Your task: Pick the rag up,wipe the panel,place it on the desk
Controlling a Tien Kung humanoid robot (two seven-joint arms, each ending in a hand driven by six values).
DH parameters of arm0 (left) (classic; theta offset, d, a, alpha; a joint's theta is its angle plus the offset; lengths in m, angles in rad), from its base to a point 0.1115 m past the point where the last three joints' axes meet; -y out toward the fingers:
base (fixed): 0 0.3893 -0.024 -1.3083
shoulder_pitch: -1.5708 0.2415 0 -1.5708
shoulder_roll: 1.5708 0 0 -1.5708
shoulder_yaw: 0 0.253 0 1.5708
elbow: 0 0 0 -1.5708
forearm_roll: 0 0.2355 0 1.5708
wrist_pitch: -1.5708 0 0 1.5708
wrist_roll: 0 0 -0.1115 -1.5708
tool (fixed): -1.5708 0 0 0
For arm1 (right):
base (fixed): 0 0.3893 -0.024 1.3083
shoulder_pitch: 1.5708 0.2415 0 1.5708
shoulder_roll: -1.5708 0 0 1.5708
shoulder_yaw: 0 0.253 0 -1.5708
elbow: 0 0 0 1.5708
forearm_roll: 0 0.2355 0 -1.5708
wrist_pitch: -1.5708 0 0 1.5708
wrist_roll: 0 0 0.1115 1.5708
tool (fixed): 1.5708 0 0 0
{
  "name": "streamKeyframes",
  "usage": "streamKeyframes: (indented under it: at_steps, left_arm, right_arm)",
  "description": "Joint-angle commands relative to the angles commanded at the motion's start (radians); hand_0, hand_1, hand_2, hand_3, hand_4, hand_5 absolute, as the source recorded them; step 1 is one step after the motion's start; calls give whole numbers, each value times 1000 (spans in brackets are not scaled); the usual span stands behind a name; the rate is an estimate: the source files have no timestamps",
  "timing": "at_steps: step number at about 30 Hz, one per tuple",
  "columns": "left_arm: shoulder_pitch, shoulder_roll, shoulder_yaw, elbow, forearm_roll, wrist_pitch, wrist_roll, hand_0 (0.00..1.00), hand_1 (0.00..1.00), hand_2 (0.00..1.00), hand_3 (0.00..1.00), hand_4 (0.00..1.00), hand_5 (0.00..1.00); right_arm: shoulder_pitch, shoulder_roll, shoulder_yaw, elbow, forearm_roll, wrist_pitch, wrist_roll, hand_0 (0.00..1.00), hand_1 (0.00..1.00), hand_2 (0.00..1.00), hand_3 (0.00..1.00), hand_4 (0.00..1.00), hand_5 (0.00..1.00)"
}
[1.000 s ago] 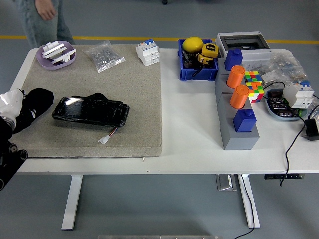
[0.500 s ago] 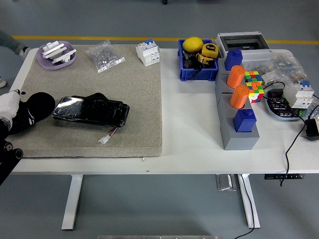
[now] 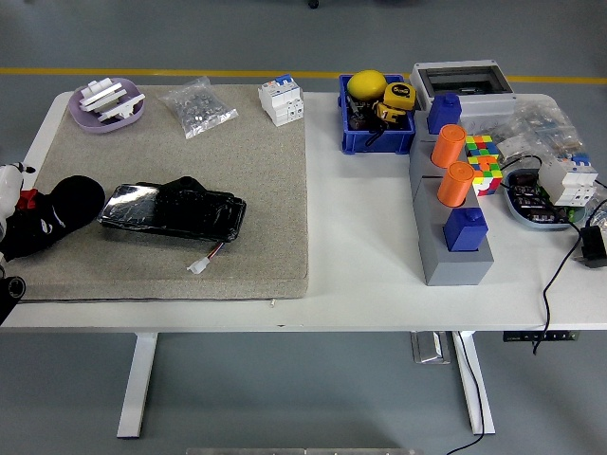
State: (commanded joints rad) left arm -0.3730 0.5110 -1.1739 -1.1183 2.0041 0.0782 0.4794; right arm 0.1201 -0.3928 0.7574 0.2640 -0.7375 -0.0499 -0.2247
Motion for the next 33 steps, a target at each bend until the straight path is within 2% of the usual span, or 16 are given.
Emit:
streamKeyframes:
  at_steps: [3, 6, 7, 10, 12, 13, 14, 17, 19, 24, 29, 33]
  left_arm:
    - [19, 7, -43, -26, -69, 24, -42, 849, 937, 959, 874, 998, 127]
    - [48, 2, -106, -58, -175, 56, -116, 849, 937, 959, 874, 998, 127]
    - [54, -1, -120, -64, -199, 61, -133, 825, 901, 899, 836, 998, 242]
    - [85, -32, -192, -112, -305, 87, -208, 825, 901, 899, 836, 998, 242]
    - [94, -52, -221, -136, -356, 97, -239, 825, 901, 899, 836, 998, 242]
    - [96, -67, -235, -151, -381, 102, -255, 818, 879, 868, 818, 998, 286]
    - [98, -84, -247, -166, -410, 108, -273, 818, 879, 868, 818, 998, 286]
    - [106, -114, -259, -204, -473, 117, -312, 818, 879, 868, 818, 998, 286]
    - [109, -122, -255, -225, -503, 120, -330, 816, 870, 837, 799, 986, 297]
    - [115, -137, -246, -265, -562, 121, -369, 816, 870, 837, 799, 986, 297]
    - [114, -152, -245, -262, -609, 122, -391, 814, 869, 826, 789, 979, 307]
    - [112, -155, -239, -248, -623, 122, -401, 814, 868, 822, 785, 978, 311]
  right_arm:
    - [2, -1, -3, 0, 0, 0, -1, 768, 590, 601, 564, 989, 506]
    - [4, -2, -10, -1, 3, 0, -3, 768, 590, 601, 564, 989, 506]
    - [4, -2, -12, -1, 4, 0, -3, 767, 589, 601, 563, 982, 498]
    - [4, -2, -26, -2, 10, 1, -5, 767, 589, 601, 563, 982, 498]
    - [3, -2, -34, -4, 16, 3, -6, 767, 589, 601, 563, 982, 498]
    - [1, -1, -42, -5, 21, 4, -7, 767, 589, 600, 563, 981, 496]
    - [0, -1, -50, -7, 25, 6, -7, 767, 589, 600, 563, 981, 496]
    - [-1, -5, -66, -7, 33, 8, -9, 767, 589, 600, 563, 981, 496]
    - [0, -8, -71, -6, 31, 8, -11, 768, 589, 600, 563, 980, 494]
    - [5, -16, -87, 0, 24, 10, -12, 768, 589, 600, 563, 980, 494]
    - [4, -16, -108, 1, 32, 15, -12, 769, 589, 600, 563, 979, 493]
    - [0, -14, -122, 0, 38, 19, -11, 769, 589, 601, 562, 978, 493]
